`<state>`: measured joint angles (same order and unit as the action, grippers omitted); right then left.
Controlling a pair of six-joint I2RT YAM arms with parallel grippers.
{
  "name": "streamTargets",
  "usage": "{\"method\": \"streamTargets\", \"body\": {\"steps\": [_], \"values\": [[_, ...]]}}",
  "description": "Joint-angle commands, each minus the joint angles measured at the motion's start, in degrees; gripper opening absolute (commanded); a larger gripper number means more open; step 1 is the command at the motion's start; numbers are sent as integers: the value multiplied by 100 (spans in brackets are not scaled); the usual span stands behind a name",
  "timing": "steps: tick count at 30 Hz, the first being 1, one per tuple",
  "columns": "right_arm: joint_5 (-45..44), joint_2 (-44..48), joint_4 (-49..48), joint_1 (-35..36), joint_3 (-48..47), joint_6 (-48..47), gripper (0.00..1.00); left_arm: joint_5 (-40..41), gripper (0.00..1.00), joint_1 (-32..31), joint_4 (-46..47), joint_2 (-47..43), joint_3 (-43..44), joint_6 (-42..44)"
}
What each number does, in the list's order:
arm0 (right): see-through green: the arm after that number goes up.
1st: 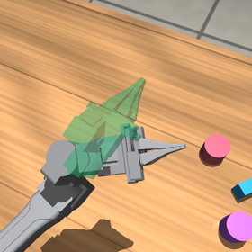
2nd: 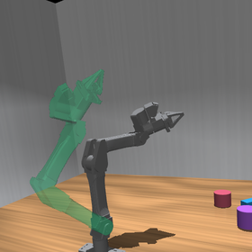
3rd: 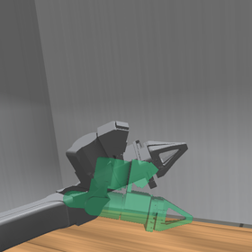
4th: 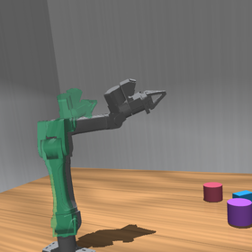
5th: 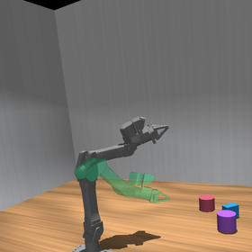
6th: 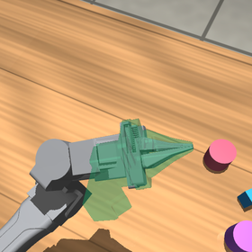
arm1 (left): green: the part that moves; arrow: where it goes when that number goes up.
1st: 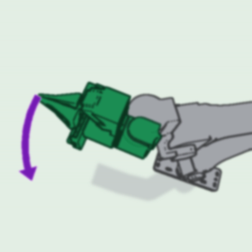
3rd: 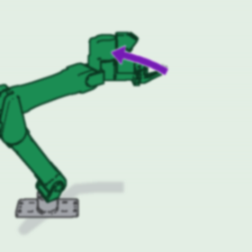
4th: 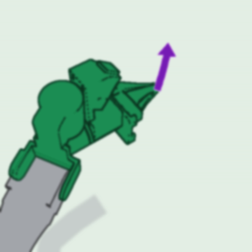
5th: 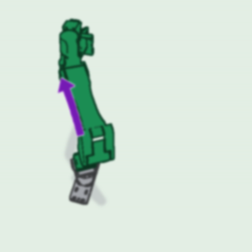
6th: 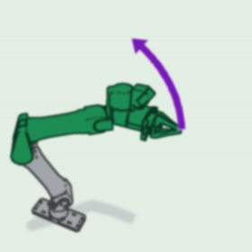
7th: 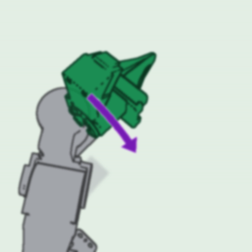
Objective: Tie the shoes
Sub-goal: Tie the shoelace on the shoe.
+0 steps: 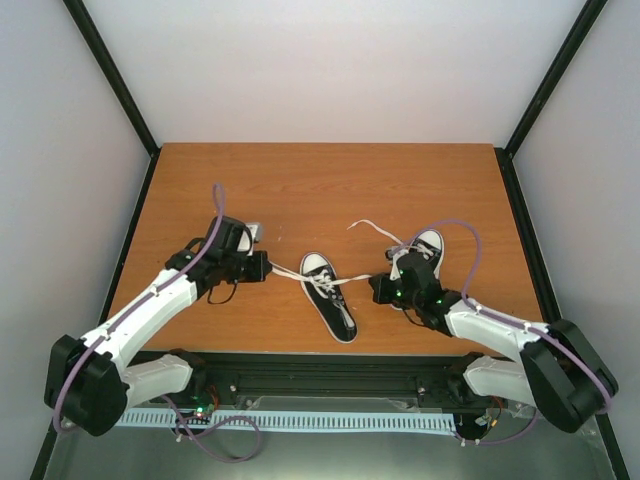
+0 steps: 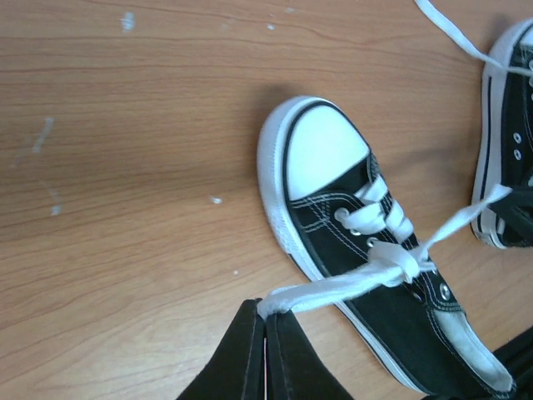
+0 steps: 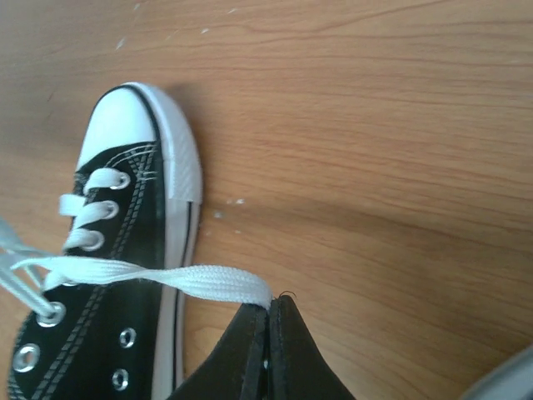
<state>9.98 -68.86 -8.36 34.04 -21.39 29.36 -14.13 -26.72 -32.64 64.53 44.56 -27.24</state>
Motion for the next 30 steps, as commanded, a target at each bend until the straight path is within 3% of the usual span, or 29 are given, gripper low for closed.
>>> {"method": "streamTargets", "body": {"steps": [1,13,24,30], "values": [[-903,516,1146,-122,-265,312,3,-96,1,407,-320,-201,210,-13],[-1544,1180,2561,-733,-428,746,3,-564,1,1229,-372,-334,-448,-421],[-1966,1773,3153,-1304,-260,1100,3,-617,1,1283,140,-2,-808,-698],[-1741,2127,3275,-1845,-29,1150,3,-564,1,1283,288,106,-908,-722]]}}
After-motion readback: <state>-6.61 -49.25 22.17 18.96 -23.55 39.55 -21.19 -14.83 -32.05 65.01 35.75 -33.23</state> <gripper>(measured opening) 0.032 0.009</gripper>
